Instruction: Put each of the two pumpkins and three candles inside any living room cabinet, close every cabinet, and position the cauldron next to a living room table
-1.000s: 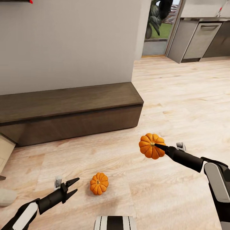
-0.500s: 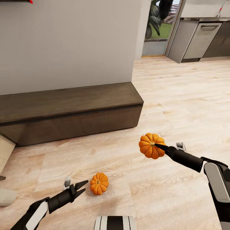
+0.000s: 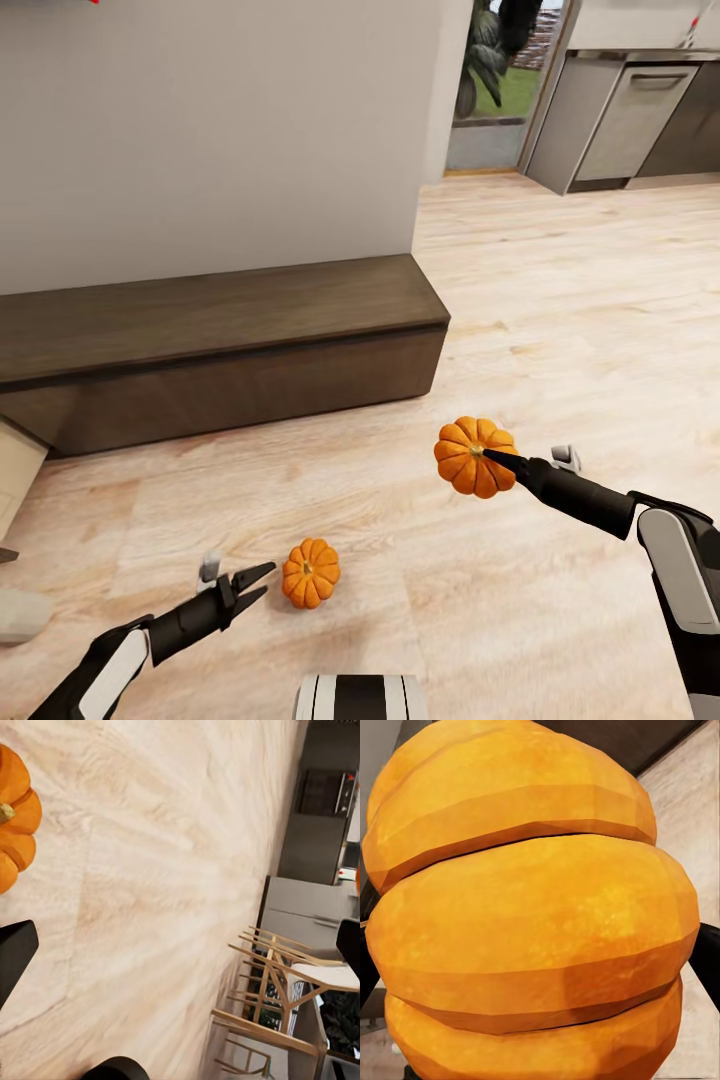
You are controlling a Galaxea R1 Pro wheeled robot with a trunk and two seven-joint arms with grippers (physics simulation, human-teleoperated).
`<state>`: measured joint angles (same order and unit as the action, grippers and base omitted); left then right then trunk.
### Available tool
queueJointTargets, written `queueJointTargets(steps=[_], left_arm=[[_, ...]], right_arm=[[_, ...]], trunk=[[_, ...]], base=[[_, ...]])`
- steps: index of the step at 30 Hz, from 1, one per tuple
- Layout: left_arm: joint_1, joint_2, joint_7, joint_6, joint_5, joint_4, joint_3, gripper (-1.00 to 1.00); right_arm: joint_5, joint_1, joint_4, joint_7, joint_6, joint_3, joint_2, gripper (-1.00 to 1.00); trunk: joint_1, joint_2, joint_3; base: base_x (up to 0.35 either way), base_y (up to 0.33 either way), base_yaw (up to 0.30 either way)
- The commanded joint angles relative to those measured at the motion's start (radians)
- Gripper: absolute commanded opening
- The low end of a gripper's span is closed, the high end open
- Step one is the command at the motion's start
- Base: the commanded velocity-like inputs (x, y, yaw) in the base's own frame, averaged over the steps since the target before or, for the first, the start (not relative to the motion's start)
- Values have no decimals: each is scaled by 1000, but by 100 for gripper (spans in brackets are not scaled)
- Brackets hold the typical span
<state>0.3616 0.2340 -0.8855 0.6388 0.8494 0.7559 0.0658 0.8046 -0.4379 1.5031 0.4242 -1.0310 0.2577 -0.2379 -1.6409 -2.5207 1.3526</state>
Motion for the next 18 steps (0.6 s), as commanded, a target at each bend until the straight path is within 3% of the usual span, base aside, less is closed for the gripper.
queueJointTargets(steps=[1,18], left_arm=[[0,2,1,8,12,-1,2,100],[0,8,-44,10,17,-10,-8,100]], right_arm=[[-5,-1,0,10,-4,2,0,-100],[-4,-1,9,20,-4,5,-1,-100]], trunk=[[0,-1,5],[-8,-5,70]], base=[[0,0,0],[0,0,0]])
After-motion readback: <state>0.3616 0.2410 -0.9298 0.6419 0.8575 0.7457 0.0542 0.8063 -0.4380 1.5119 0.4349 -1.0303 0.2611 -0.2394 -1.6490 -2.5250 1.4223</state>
